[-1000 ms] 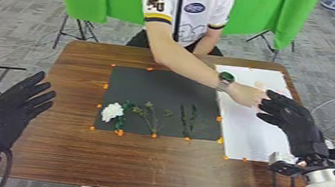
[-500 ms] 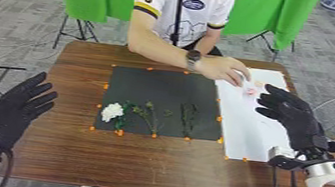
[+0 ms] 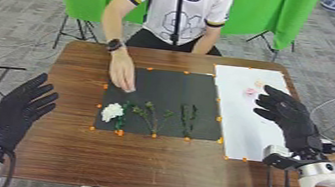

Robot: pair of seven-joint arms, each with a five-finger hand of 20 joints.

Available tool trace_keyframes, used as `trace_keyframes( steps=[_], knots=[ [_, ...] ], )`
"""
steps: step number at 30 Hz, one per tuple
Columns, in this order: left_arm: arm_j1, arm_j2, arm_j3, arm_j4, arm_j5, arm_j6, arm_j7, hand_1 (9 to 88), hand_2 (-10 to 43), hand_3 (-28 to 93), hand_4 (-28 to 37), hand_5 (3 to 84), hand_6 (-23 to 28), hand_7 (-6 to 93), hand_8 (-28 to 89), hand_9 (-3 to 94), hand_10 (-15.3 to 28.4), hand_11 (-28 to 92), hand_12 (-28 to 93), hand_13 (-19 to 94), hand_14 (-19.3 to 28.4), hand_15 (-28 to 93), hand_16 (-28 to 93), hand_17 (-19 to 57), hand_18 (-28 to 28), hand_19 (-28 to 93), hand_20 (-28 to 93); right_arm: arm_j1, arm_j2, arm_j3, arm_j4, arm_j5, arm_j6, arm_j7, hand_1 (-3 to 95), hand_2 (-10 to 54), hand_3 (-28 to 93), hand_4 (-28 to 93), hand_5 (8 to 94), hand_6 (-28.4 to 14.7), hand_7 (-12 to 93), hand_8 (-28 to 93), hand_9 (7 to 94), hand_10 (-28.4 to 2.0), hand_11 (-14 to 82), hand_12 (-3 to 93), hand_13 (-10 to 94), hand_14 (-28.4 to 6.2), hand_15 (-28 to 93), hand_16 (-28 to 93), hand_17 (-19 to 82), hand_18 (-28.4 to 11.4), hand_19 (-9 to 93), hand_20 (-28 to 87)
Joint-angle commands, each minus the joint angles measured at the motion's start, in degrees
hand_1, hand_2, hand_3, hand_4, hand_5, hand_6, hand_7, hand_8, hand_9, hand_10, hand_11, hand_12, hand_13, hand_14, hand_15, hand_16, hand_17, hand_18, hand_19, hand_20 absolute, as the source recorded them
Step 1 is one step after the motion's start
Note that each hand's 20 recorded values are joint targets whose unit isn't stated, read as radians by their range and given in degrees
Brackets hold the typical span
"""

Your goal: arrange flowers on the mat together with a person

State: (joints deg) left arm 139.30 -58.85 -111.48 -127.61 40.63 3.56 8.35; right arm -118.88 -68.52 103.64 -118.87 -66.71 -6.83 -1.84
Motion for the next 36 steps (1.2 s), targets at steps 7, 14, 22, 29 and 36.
trace_keyframes(
  steps=[7, 14, 22, 29, 36],
  knots=[
    [0.2, -0.23, 0.69, 0.09, 0.04, 0.7, -0.11, 26.2, -4.2, 70, -24.7, 30.8, 2.7, 14.1, -7, 26.6, 11.0, 14, 19, 22, 14.3, 21, 4, -8.1, 21.7, 43, 10, 1.9, 0.6, -3.7, 0.4, -1.4, 3.5, 1.1, 20.4, -3.8, 84, -23, 38.5, -5.7, 16, -8, 39.1, -14.1, 13.2, 26.2, 33, -11.6, 17, 34, 11, -19.7, 44, 30],
    [-0.1, 0.07, 0.6, 0.23, 0.04, 0.48, -0.38, 26.3, -4.2, 70, -24.9, 30.8, 2.7, 14.3, -7, 26.7, 10.9, 14, 19, 22, 14.3, 21, 4, -8.1, 21.7, 43, 10, 1.2, 0.2, -2.8, 0.3, -1.5, 2.5, 0.7, 20.5, -3.8, 84, -23, 38.6, -5.7, 16, -8, 39.3, -14.0, 13.4, 26.2, 33, -11.7, 18, 34, 12, -19.6, 44, 30],
    [-0.2, 0.14, 0.51, 0.3, 0.14, 0.26, -0.64, 26.3, -4.2, 70, -24.8, 30.8, 2.7, 14.2, -8, 26.6, 10.9, 14, 19, 22, 14.3, 21, 4, -8.1, 21.6, 42, 10, 1.5, 0.8, -3.3, 0.2, -1.7, 3.8, 0.8, 20.5, -3.8, 84, -23, 38.7, -5.7, 16, -8, 39.4, -14.1, 13.6, 26.1, 33, -11.8, 18, 33, 12, -19.7, 44, 30],
    [-0.3, 0.37, 0.33, 0.38, 0.11, 0.12, -0.76, 26.4, -4.0, 70, -24.7, 30.8, 2.7, 14.1, -7, 26.5, 10.9, 14, 20, 22, 14.3, 21, 4, -8.1, 21.7, 43, 10, 0.8, 2.3, -1.7, 0.3, -1.9, 5.1, 0.0, 20.5, -3.7, 84, -23, 38.7, -5.6, 16, -8, 39.4, -14.0, 13.4, 26.0, 34, -11.7, 18, 33, 12, -19.6, 44, 30],
    [-0.2, 0.49, 0.25, 0.5, 0.12, 0.03, -0.77, 26.4, -4.0, 70, -24.7, 30.8, 2.7, 14.2, -7, 26.6, 10.9, 14, 20, 22, 14.3, 21, 4, -8.1, 21.7, 42, 10, 3.6, 8.3, -5.2, 2.6, -17.1, 25.1, -1.0, 25.6, -5.3, 83, -24, 45.2, -5.2, 21, -11, 47.0, -14.5, 20.4, 23.6, 44, -11.4, 39, 23, 20, -18.9, 61, 39]
  ],
)
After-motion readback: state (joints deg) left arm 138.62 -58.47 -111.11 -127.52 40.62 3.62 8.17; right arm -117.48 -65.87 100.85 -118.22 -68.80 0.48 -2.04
